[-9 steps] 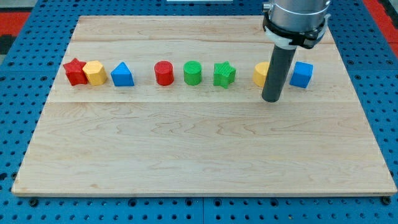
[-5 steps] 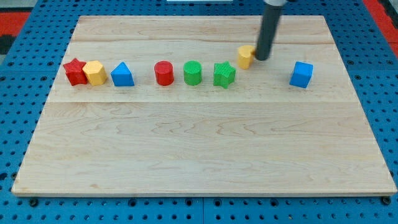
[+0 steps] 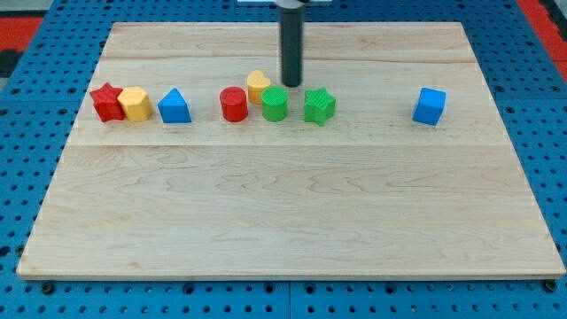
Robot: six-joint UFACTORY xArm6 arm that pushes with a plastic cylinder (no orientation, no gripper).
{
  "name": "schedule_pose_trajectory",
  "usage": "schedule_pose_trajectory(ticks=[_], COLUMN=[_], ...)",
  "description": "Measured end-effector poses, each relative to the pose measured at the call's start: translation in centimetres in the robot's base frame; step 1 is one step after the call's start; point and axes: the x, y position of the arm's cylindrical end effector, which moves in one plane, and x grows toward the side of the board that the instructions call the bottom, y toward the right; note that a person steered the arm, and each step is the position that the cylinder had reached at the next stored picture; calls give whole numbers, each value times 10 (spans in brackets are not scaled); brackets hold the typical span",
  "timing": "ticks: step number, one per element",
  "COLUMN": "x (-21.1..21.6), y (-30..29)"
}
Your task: Move heart to the top left
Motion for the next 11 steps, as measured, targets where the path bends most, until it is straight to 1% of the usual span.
schedule_pose_trajectory(ticks=[1,2,3,4,5,6,7,8,9,10,11], x=[18,18,-12,-46,-31,-24,-27,-47,-36,-66,-72], y=[-26,-90,-126,-189,-189,-233,-246,-254,-291,-289,-241])
